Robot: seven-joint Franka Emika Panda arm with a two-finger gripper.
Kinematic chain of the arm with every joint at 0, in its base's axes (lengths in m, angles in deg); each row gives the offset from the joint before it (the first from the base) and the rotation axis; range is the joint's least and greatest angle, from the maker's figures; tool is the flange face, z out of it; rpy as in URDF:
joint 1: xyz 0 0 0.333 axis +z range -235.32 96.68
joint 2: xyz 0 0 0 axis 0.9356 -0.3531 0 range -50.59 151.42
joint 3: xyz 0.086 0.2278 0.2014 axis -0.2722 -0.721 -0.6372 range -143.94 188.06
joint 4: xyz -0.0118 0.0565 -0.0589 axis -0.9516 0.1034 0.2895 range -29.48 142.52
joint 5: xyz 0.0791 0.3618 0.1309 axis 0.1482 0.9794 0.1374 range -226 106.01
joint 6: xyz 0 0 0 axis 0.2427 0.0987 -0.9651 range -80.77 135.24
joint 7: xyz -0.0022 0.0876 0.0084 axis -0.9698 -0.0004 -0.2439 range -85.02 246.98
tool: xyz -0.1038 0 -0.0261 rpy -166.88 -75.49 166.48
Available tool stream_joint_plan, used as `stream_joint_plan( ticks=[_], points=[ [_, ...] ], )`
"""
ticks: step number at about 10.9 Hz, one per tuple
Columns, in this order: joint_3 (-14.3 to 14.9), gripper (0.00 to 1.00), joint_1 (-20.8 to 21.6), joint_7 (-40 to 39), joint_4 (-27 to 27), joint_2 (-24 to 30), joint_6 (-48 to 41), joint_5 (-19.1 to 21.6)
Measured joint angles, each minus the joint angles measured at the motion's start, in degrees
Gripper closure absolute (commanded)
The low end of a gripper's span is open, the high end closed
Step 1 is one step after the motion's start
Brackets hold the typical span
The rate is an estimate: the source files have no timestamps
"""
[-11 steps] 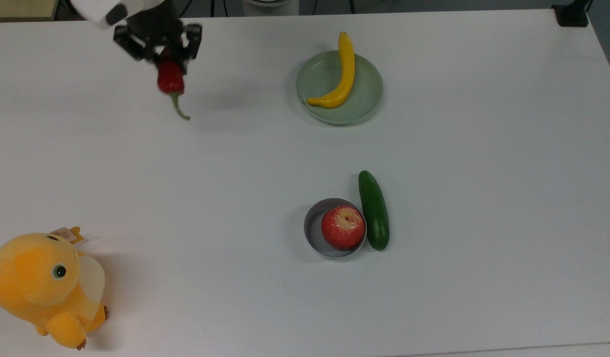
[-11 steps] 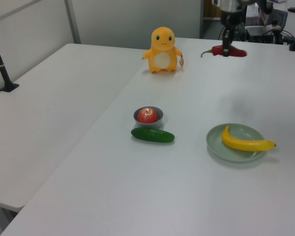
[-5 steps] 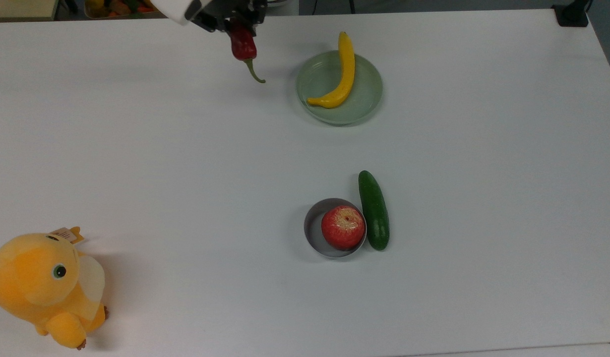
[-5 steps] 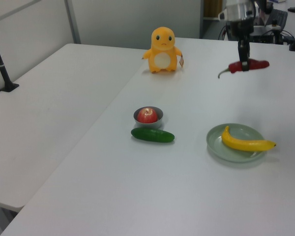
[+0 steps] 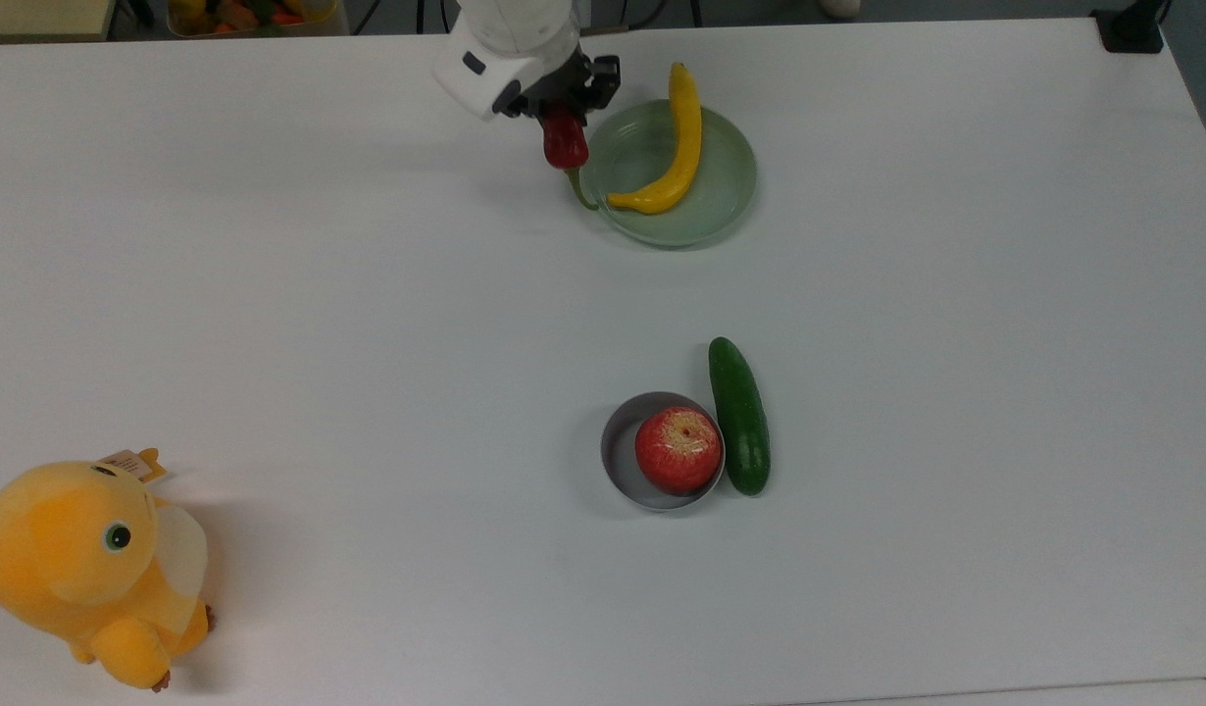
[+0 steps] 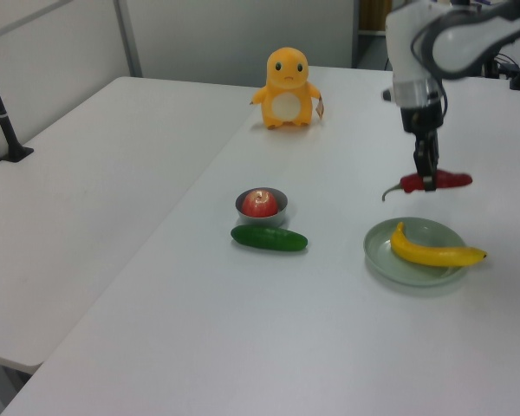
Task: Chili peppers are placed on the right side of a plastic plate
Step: 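Lift the chili pepper and carry it toward the green plate, then lower the chili pepper beside the banana on the plate and release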
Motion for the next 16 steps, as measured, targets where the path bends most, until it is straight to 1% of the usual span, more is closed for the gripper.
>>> stream_joint_plan(
  ticks=[2,3,4,6,7,8,9,10,12,13,14,15,16],
  points=[
    [0.0,0.8,0.2,0.0,4.8,-0.3,8.1,0.0],
    [0.0,0.8,0.2,0.0,6.4,-0.6,11.0,0.0],
    [0.0,0.77,0.2,0.0,7.5,-1.2,13.4,0.0],
    [0.0,0.57,0.7,0.0,8.5,-2.3,16.3,0.0],
    [-0.1,0.53,0.9,0.0,8.5,-2.5,16.5,0.0],
    [-0.1,0.42,1.0,0.0,8.5,-2.5,16.5,0.0],
    [0.0,0.29,0.9,0.0,8.5,-2.5,16.5,0.0],
    [0.0,0.22,0.9,0.1,8.5,-2.5,16.5,0.0],
    [0.0,0.12,0.8,0.1,8.5,-2.4,16.5,0.0],
    [0.0,0.09,0.8,0.1,8.3,-2.4,16.4,0.0],
    [0.0,0.01,0.8,0.1,7.6,-2.2,15.9,0.0],
    [0.0,0.0,0.7,0.1,6.1,-1.8,14.3,0.0],
    [0.1,0.0,0.6,0.5,3.4,-1.1,11.4,0.0]
  ],
)
